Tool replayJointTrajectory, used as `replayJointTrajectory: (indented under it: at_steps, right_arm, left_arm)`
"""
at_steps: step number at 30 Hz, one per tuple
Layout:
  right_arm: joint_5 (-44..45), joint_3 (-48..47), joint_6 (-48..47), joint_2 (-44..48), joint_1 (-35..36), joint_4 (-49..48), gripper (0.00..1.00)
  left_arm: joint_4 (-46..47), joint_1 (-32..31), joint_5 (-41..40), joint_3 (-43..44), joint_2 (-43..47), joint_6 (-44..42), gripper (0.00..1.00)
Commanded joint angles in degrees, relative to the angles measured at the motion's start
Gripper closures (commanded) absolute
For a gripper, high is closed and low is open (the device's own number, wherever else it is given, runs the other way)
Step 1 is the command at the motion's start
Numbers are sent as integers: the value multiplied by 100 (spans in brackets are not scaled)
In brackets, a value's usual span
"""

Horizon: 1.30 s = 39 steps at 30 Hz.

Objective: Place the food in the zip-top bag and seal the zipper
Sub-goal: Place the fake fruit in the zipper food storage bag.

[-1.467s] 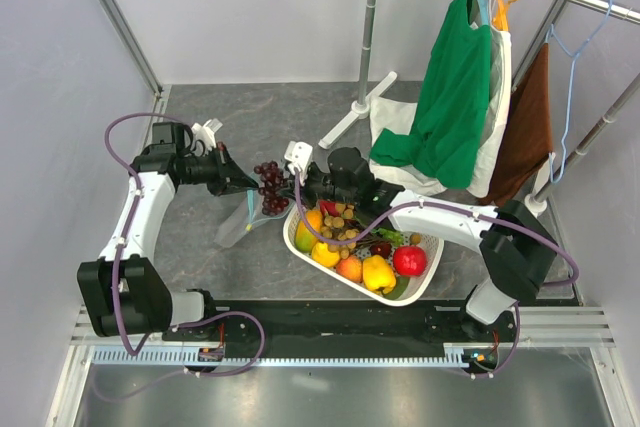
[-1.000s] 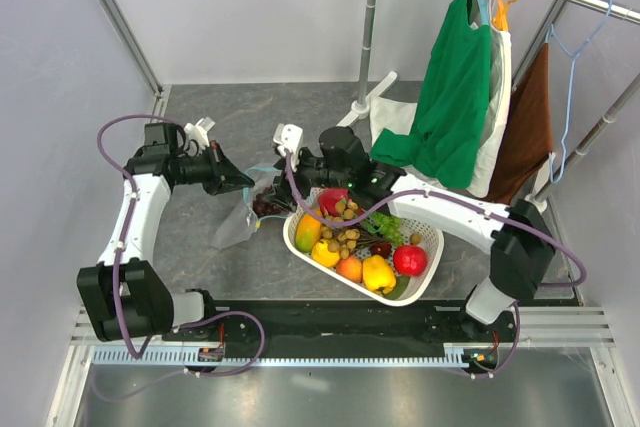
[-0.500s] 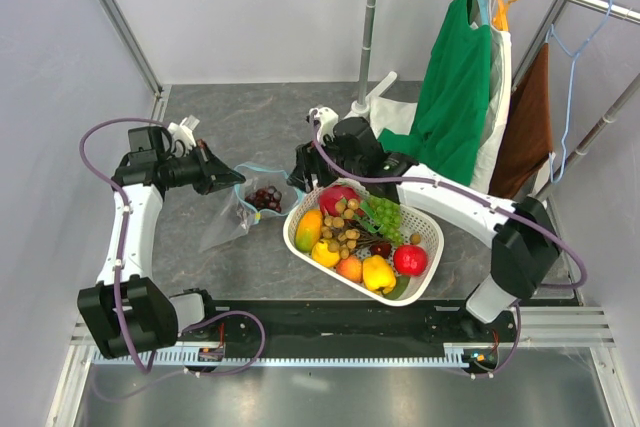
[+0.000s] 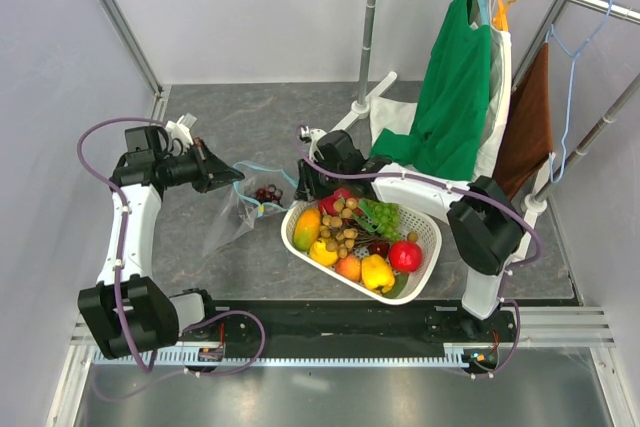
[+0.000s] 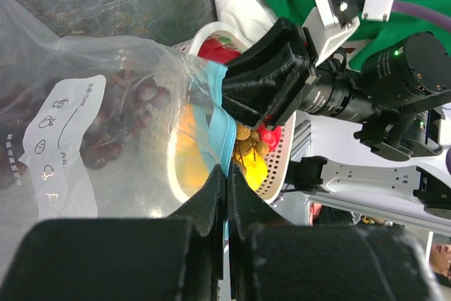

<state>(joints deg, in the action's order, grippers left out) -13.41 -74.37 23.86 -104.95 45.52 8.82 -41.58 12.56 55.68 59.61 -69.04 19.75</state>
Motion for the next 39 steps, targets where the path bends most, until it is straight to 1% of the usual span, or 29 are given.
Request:
replayJointTrajectory:
  at_steps: [1, 2, 3, 4, 5, 7, 8, 9, 10, 12, 13, 15, 17, 20, 21, 22, 25, 26, 27, 28, 30, 31, 32, 34, 36, 37, 39]
  right_arm:
    - [-285, -394, 233, -96, -16, -205, 85]
    - [-476, -403, 294, -53, -34, -301, 95]
    - [-574, -412, 434, 70, -43, -415, 100]
    - [-688, -473, 496, 140, -43, -616, 100]
    - [-889, -534, 584, 211, -43, -705, 100]
    - [-1110, -789, 830, 369, -43, -933, 100]
    - [-1190, -851, 944, 422, -43, -1074, 100]
    - [-1321, -999, 1172, 483, -43, -1127, 100]
    - [-1383, -1070, 1261, 493, -26, -1172, 100]
    - [-1576, -1228, 1349, 484, 18, -1190, 100]
    - [-1603, -1247, 1306, 466, 62, -1181, 100]
    - [-1508, -1255, 1018, 353, 63, -1163, 100]
    - [-1437, -1282, 849, 82, 28, -1067, 100]
    - [-1507, -1405, 709, -253, 19, -725, 100]
    - [-1489, -1422, 647, -289, 19, -576, 100]
    - [-1420, -1423, 481, -290, 1, -513, 100]
    - [-1244, -1501, 208, -255, -86, -267, 100]
    - [-1217, -1528, 172, -176, -122, -223, 99]
    - [-1182, -1537, 120, -132, -148, -171, 95]
    - [-1147, -1546, 23, -88, -201, -135, 81]
    - [-1067, -1651, -231, 18, -262, 118, 65]
    - [-1050, -1677, -311, 62, -324, 224, 45]
    - [-989, -1764, -529, 149, -350, 382, 37]
    - [-953, -1826, -811, 264, -438, 953, 26]
    - [-875, -1783, -1240, 579, -517, 1496, 21]
    - [-770, -1644, -1548, 876, -631, 1839, 17]
    - [-647, -1241, -1935, 1414, -676, 2262, 15]
  left_arm:
    - [238, 71, 286, 24, 145, 144, 98]
    - [204, 80, 138, 15, 197, 48, 98]
    - [151, 80, 32, 32, 232, -49, 98]
    - [-50, 80, -91, 102, 267, -198, 98]
    - [-156, 80, -467, 146, 346, -539, 98]
    - [-358, 80, -838, 286, 504, -971, 98]
    - [-472, 80, -1309, 322, 609, -1364, 98]
    - [-508, 72, -1575, 366, 863, -1551, 98]
    - [-552, 71, -2022, 454, 1005, -1927, 98]
    - [-579, 71, -2455, 516, 1425, -2290, 98]
    - [-605, 71, -2666, 499, 1576, -2674, 98]
    - [-754, 63, -2746, 376, 1848, -2984, 98]
    - [-886, 45, -2957, -19, 1885, -3257, 98]
    - [-1071, 45, -3081, -108, 1482, -3328, 98]
    - [-1184, 45, -2924, -30, 1402, -3337, 98]
    - [-1212, 36, -2566, 58, 1323, -3294, 98]
    - [-1124, 19, -2002, 59, 1288, -3075, 98]
    - [-1089, 10, -1956, 50, 1253, -2995, 98]
    - [-993, -7, -1930, 50, 1209, -2925, 98]
    - [-940, 1, -1868, 59, 1121, -2785, 98]
    - [-799, 1, -1780, 68, 1033, -2600, 98]
    - [-668, 1, -1632, 77, 989, -2399, 98]
    - [-571, -8, -1570, 77, 919, -2292, 98]
    - [-343, -8, -1490, 77, 813, -2029, 98]
    - [-298, -8, -1437, 164, 586, -1808, 98]
    - [-272, -8, -1411, 217, 471, -1703, 98]
    - [-228, -8, -1402, 235, 417, -1685, 98]
